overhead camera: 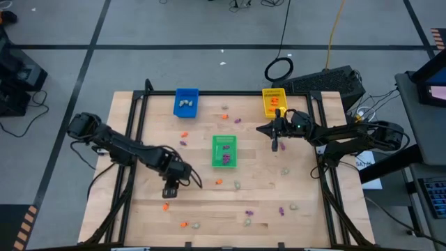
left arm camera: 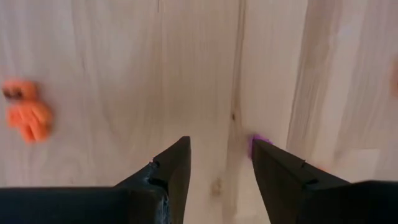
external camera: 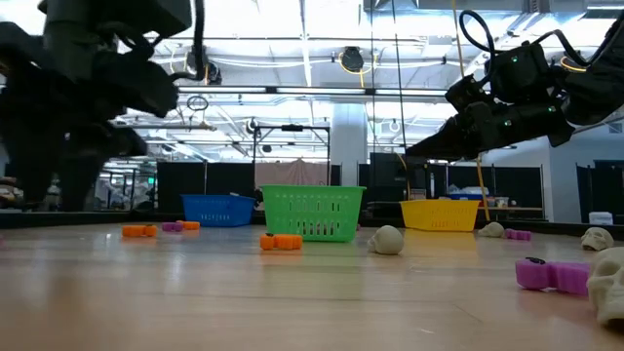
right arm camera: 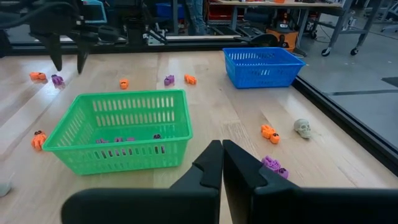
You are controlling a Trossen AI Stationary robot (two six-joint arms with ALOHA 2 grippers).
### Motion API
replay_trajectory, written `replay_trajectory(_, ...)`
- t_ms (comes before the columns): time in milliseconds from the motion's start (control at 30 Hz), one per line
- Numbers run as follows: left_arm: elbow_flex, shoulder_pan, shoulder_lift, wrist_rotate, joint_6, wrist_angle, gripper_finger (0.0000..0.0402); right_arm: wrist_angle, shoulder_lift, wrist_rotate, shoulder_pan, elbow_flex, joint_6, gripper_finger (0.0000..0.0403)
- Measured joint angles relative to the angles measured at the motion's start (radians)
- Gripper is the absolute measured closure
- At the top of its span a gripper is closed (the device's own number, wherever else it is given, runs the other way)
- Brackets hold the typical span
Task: Sort Halloween decoration
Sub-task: Put the purple skeleton toy into the green bin
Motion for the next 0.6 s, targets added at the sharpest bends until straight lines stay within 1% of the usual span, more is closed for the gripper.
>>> replay_trajectory(200, 0.000, -0.051, 0.000, -0.009, -0.117, -0.002, 0.0236, 0.000, 0.000, 0.000, 0.000, 0.000, 0.000, 0.0403)
replay_trajectory(367, 0.000, -0.072, 0.000, -0.052, -0.199, 0.001, 0.0236, 0.000, 0.000, 0.000, 0.000, 0.000, 0.000, 0.0403)
replay_trajectory(600, 0.000, -0.099, 0.019, -0.072, -0.235, 0.004, 0.0236, -0.001, 0.000, 0.000, 0.000, 0.000, 0.000, 0.0403)
